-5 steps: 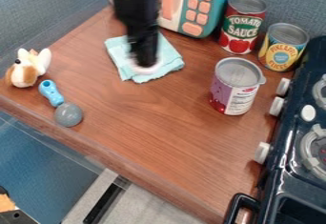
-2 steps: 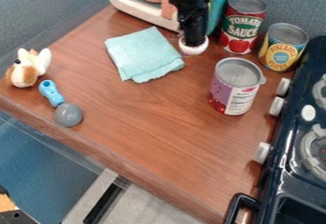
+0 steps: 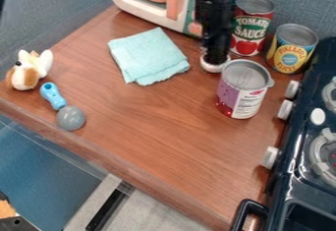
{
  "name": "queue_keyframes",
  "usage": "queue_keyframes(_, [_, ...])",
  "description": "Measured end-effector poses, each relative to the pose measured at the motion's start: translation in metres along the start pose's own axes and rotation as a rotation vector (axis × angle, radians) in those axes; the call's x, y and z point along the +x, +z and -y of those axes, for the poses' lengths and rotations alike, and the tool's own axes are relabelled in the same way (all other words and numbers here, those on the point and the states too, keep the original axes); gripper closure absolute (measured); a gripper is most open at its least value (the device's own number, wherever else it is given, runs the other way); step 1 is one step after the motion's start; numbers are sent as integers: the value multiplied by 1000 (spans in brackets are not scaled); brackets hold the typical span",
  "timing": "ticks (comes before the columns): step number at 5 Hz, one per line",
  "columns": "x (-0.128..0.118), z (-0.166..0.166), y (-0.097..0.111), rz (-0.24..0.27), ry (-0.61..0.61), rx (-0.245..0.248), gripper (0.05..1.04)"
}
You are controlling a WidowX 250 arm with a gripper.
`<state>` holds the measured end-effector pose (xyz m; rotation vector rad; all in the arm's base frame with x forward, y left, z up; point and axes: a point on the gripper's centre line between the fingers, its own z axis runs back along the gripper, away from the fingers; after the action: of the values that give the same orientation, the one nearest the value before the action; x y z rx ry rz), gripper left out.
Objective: Move the white mushroom to the top right of the table
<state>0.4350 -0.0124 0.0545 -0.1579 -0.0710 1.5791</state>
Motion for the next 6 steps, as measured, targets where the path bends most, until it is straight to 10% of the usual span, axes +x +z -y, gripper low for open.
queue_keyframes(2, [-9, 5, -5, 19, -52, 23, 800])
queue_keyframes(4, [-10, 5, -6, 47, -52, 39, 211])
queue_keyframes(6, [-18, 5, 26, 46, -54, -24, 80])
